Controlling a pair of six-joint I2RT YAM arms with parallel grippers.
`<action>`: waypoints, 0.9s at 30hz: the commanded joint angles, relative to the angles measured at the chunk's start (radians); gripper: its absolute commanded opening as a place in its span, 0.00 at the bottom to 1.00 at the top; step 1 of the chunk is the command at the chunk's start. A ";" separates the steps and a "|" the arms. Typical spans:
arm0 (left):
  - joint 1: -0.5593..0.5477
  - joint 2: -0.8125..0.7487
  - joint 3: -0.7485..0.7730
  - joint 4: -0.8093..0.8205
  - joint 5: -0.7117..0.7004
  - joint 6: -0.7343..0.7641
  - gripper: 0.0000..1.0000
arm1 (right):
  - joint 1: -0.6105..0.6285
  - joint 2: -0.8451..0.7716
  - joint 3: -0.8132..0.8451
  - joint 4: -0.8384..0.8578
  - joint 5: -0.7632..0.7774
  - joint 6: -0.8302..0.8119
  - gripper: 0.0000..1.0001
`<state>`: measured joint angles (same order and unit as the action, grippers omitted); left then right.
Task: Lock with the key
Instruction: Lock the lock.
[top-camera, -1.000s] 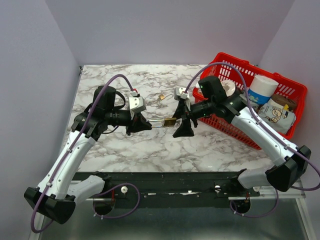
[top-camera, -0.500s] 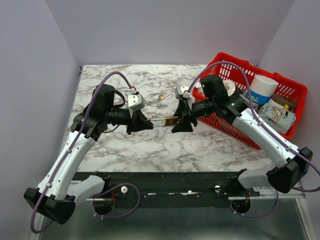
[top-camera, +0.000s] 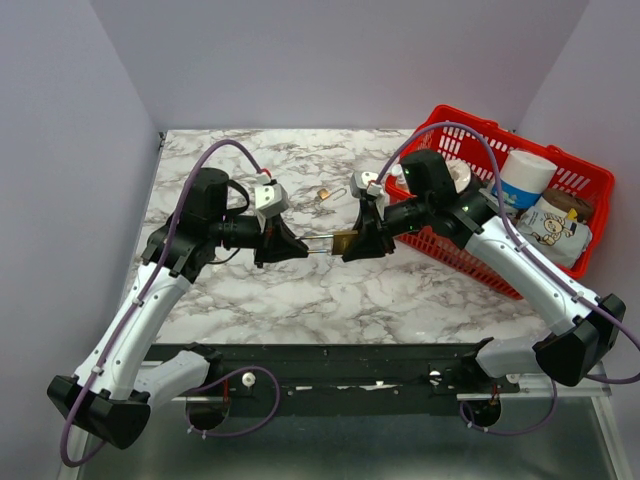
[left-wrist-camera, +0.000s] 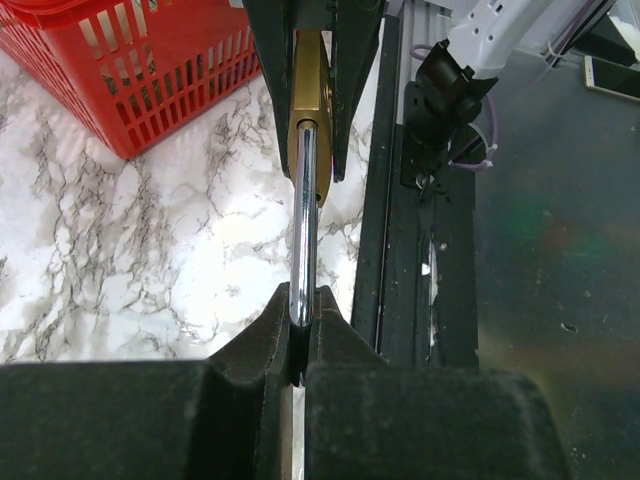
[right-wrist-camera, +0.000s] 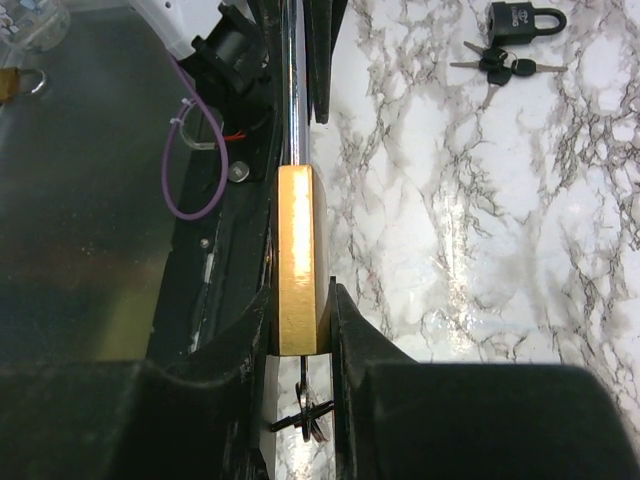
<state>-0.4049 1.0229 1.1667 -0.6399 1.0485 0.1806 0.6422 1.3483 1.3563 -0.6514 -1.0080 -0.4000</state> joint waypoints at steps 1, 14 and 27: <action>-0.041 -0.006 -0.038 0.193 0.005 -0.078 0.00 | 0.037 0.008 0.009 0.081 -0.061 0.041 0.01; -0.169 0.023 -0.104 0.391 -0.091 -0.153 0.00 | 0.142 0.035 0.003 0.182 -0.092 0.130 0.01; -0.210 0.022 -0.190 0.502 -0.114 -0.255 0.00 | 0.178 0.052 -0.006 0.248 -0.067 0.179 0.01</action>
<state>-0.5350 0.9974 0.9691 -0.4072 0.9489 -0.0895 0.6777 1.3804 1.3342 -0.7574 -0.9508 -0.2848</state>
